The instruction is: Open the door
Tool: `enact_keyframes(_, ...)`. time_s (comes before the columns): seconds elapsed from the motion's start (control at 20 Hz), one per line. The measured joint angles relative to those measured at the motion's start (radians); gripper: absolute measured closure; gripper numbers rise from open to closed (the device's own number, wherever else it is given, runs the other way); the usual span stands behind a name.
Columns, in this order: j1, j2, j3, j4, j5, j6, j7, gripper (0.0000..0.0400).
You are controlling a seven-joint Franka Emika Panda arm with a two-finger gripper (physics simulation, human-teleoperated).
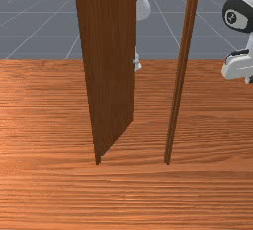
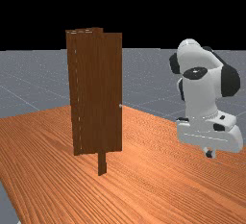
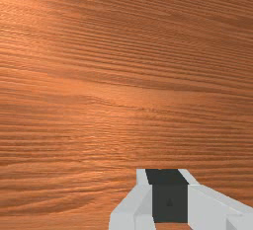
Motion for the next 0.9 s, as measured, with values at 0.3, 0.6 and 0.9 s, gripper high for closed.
enact_keyframes(0.3, -0.371, -0.298, -0.059, -0.419, 0.031, 0.05, -0.516, 0.04)
enact_keyframes(0.6, -0.421, -0.439, -0.069, -0.591, -0.001, -0.041, -1.034, 0.04)
enact_keyframes(0.9, -0.466, -0.508, -0.134, -0.658, 0.042, -0.096, -1.036, 0.04)
